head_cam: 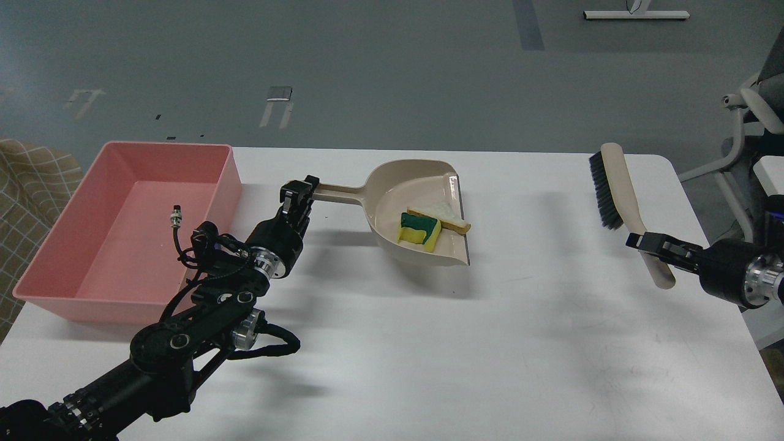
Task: Sweep and dump garbage into bin
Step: 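Lift the dustpan with the left gripper over the pink bin, then tilt the dustpan with the left gripper to dump debris into bin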
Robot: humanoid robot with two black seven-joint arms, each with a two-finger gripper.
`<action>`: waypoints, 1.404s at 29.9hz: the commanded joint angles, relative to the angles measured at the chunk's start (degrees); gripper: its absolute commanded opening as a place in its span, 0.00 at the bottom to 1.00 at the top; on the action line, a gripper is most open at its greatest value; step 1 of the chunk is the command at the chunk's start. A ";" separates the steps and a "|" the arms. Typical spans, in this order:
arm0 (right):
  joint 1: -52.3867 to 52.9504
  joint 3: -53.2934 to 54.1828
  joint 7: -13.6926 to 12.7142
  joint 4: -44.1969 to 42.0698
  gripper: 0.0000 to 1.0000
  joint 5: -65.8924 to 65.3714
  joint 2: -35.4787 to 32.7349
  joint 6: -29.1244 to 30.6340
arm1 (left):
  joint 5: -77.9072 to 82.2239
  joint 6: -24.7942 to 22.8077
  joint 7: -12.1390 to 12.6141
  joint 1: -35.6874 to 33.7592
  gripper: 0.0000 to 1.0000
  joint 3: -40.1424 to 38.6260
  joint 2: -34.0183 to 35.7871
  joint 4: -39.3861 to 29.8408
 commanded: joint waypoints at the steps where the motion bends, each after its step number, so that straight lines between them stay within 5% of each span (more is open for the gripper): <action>1: -3.01 0.36 0.63 0.24 0.02 -0.02 -0.44 -1.92 | -3.70 -0.17 0.65 -1.50 0.00 -1.19 2.01 -2.39; 18: -4.42 0.89 0.63 1.04 0.02 -0.11 1.06 -3.24 | -22.42 -2.98 4.17 0.16 0.00 -17.00 26.18 -17.86; 32: -4.42 1.41 0.63 0.95 0.02 -0.11 2.55 -3.33 | -24.71 -13.70 5.58 23.78 0.00 -41.87 32.34 -17.51; 42: -4.42 1.50 0.54 0.77 0.03 -0.11 4.31 -3.33 | -15.94 -14.50 3.73 31.98 0.00 -44.70 34.72 -12.42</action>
